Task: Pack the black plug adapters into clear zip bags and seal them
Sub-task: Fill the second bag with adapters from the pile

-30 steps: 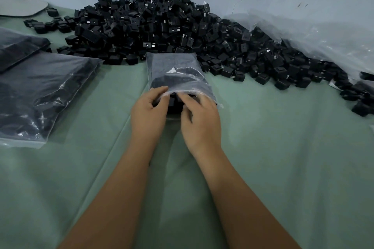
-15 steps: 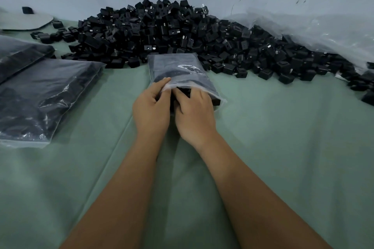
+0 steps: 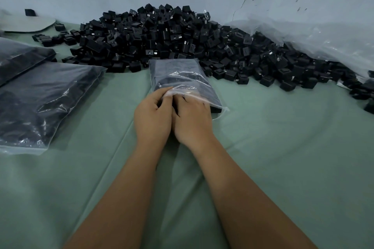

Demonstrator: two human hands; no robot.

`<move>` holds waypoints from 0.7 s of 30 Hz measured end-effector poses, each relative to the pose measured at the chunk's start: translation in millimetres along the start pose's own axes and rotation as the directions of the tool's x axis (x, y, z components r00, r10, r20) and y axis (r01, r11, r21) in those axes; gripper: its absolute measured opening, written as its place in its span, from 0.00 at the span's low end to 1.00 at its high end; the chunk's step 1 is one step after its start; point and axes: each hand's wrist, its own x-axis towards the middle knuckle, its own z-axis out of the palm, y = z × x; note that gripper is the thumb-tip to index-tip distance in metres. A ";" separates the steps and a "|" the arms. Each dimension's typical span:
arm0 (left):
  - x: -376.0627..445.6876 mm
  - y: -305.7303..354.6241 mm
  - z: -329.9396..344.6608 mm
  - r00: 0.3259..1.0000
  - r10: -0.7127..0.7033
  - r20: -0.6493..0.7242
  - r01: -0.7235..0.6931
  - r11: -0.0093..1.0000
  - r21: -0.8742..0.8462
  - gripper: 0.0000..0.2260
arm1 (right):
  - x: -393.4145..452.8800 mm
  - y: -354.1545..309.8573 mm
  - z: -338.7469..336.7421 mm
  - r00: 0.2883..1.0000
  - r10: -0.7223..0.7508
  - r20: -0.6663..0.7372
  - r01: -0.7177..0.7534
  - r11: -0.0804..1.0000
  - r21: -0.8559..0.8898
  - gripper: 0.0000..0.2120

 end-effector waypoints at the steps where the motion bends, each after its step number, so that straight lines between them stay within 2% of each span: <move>1: -0.7 0.9 -0.5 1.000 -0.002 0.002 0.002 1.000 -0.003 0.13 | 1.1 0.3 1.7 0.998 -0.003 0.057 0.006 0.999 -0.036 0.17; 4: -2.0 3.6 -1.5 1.000 -0.020 0.014 0.020 1.000 0.002 0.16 | 0.6 1.8 5.0 0.990 -0.028 0.135 0.042 0.994 -0.099 0.19; 7: -1.4 3.3 -1.9 0.999 -0.028 0.023 0.027 0.999 0.019 0.14 | -3.7 1.3 0.4 0.993 -0.093 0.072 0.095 0.995 -0.033 0.18; 9: -1.2 1.9 -1.9 0.999 -0.025 0.033 0.024 0.999 0.032 0.12 | -11.4 0.3 -7.4 0.989 -0.144 -0.023 0.145 0.988 0.050 0.15; 11: -0.3 0.4 -1.7 0.999 -0.035 0.031 0.034 0.998 0.046 0.10 | -23.1 2.2 -16.9 0.969 -0.163 -0.188 0.189 0.973 0.130 0.13; 14: 1.1 -0.1 -0.2 0.998 -0.056 0.017 0.055 0.997 0.058 0.09 | -29.2 15.3 -34.7 0.883 -0.075 -0.463 0.184 0.963 0.195 0.12; 17: 0.1 -0.6 -0.5 0.997 -0.076 0.025 0.074 0.995 0.066 0.10 | -5.5 42.8 -51.1 0.857 0.171 -0.485 0.005 0.940 0.340 0.13; 19: -0.2 -0.6 -0.7 0.996 -0.077 0.034 0.075 0.995 0.072 0.10 | 20.8 71.2 -53.0 0.850 0.339 -0.403 -0.192 0.912 0.363 0.14; 21: 0.3 -1.5 -0.6 0.997 -0.069 0.034 0.065 0.994 0.088 0.10 | 44.3 101.8 -49.1 0.834 0.482 -0.267 -0.393 0.860 0.324 0.21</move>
